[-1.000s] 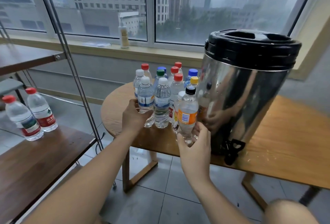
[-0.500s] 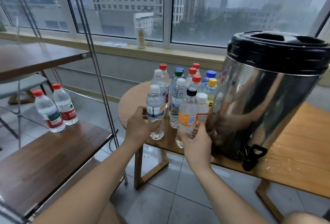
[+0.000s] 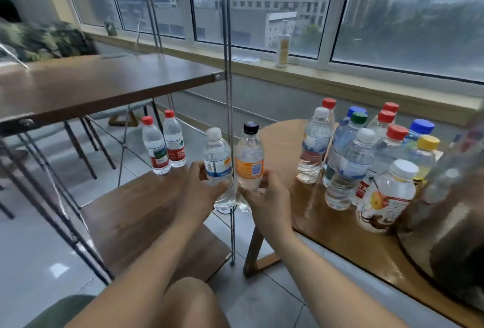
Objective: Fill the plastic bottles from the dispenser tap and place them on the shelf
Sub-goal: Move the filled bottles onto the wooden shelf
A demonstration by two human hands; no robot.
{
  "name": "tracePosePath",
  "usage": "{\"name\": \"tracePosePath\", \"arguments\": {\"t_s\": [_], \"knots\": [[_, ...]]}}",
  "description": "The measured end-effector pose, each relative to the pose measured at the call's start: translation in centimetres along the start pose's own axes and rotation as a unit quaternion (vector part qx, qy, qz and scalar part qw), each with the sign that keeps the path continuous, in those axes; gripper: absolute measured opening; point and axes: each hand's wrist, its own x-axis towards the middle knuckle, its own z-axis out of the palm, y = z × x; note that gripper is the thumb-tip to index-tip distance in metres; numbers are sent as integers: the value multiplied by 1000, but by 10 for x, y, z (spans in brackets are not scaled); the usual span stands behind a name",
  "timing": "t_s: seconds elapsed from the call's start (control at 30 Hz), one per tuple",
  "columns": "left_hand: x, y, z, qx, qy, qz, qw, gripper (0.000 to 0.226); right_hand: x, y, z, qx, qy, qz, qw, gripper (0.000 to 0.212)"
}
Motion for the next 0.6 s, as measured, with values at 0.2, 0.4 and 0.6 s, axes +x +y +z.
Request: {"name": "tracePosePath", "arguments": {"t_s": [0.2, 0.4, 0.6], "knots": [[34, -39, -44, 17, 101, -34, 994, 61, 39, 4, 77, 13, -86, 12, 996, 39], [75, -71, -65, 56, 181, -68, 980, 57, 82, 24, 143, -3, -136, 26, 990, 38], [116, -94, -73, 69, 268, -91, 957, 60, 123, 44, 192, 23, -147, 49, 988, 33]]}}
